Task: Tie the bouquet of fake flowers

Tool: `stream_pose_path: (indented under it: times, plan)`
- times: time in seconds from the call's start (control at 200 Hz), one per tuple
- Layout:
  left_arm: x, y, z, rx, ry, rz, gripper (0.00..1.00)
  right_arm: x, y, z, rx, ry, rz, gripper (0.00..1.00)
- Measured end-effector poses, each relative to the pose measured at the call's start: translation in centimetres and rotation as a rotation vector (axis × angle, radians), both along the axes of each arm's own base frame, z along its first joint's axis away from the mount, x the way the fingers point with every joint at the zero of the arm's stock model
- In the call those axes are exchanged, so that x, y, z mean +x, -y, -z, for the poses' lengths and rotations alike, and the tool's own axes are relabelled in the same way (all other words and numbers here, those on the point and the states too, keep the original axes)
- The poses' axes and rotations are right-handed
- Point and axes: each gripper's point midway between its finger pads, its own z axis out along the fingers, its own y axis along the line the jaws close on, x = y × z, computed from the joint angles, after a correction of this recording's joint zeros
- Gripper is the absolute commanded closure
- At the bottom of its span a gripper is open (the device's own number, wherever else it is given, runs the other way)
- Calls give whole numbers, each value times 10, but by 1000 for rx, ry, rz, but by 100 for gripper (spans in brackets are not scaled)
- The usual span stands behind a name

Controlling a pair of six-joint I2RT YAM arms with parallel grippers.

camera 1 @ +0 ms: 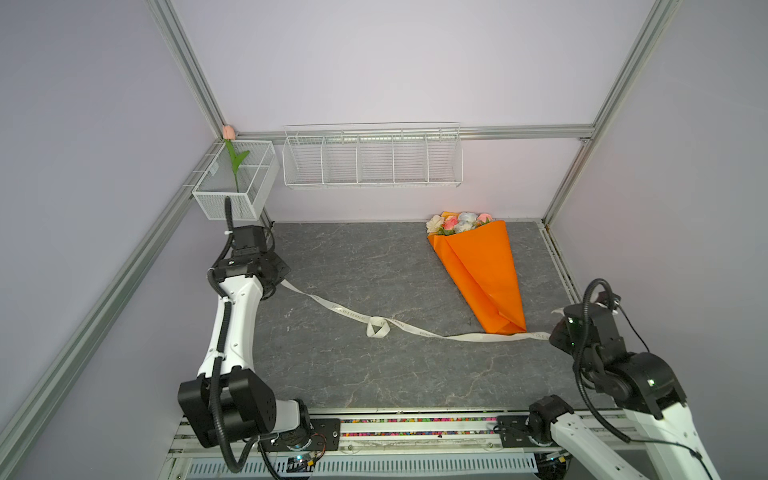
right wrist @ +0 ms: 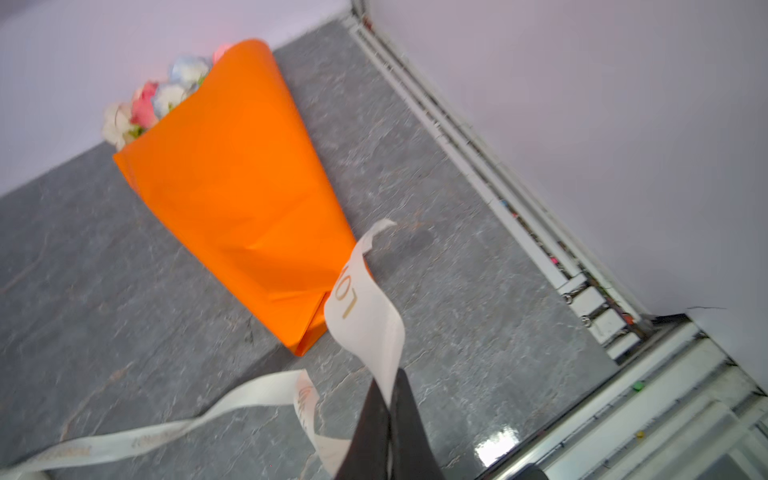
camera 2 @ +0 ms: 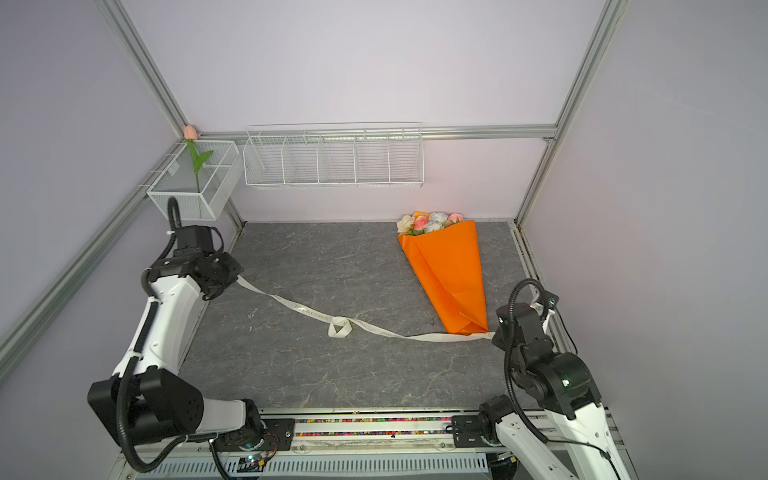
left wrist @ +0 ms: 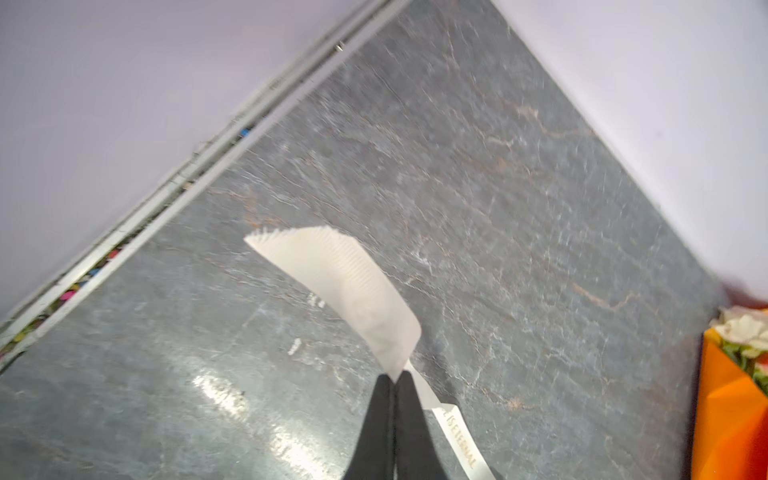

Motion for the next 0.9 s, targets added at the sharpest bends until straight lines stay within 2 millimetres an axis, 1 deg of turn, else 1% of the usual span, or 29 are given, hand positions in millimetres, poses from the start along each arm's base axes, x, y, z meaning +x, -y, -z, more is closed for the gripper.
stream_pose_path:
  times: [0.1,0.2,0.27,0.305,0.355,0.415,0.46,0.59,0.665,0.715,0.745,0.9]
  plan:
    - [-24,-29,-23,39,44,-77,100,-16,23,-22,-62,43,96,94]
    - [-45,-51,-45,93,74,-145,100,-28,40,-36,-132,48,171,94]
    - [-52,-56,-58,123,97,-167,100,-34,50,-41,-186,31,213,94]
    - [-55,-57,-60,128,104,-170,100,-35,53,-41,-210,15,226,94]
    - [-56,-54,-59,119,107,-164,100,-35,54,-39,-227,-10,236,94]
    - [-56,-50,-48,95,93,-149,100,-30,53,-32,-239,-54,240,94]
    - [-56,-46,-32,68,64,-137,100,-26,52,-22,-241,-97,243,94]
    - [-63,-35,26,-13,-58,-113,100,-16,49,24,-202,-254,266,94]
    - [-69,-29,53,-50,-120,-105,100,-16,51,54,-138,-337,297,94]
    - [-72,-27,64,-67,-148,-103,100,-17,53,71,-82,-382,317,94]
    - [-73,-26,70,-73,-163,-103,100,-17,55,78,-46,-401,334,94]
    - [-67,-29,85,-87,-201,-104,100,-2,63,97,154,-376,396,94]
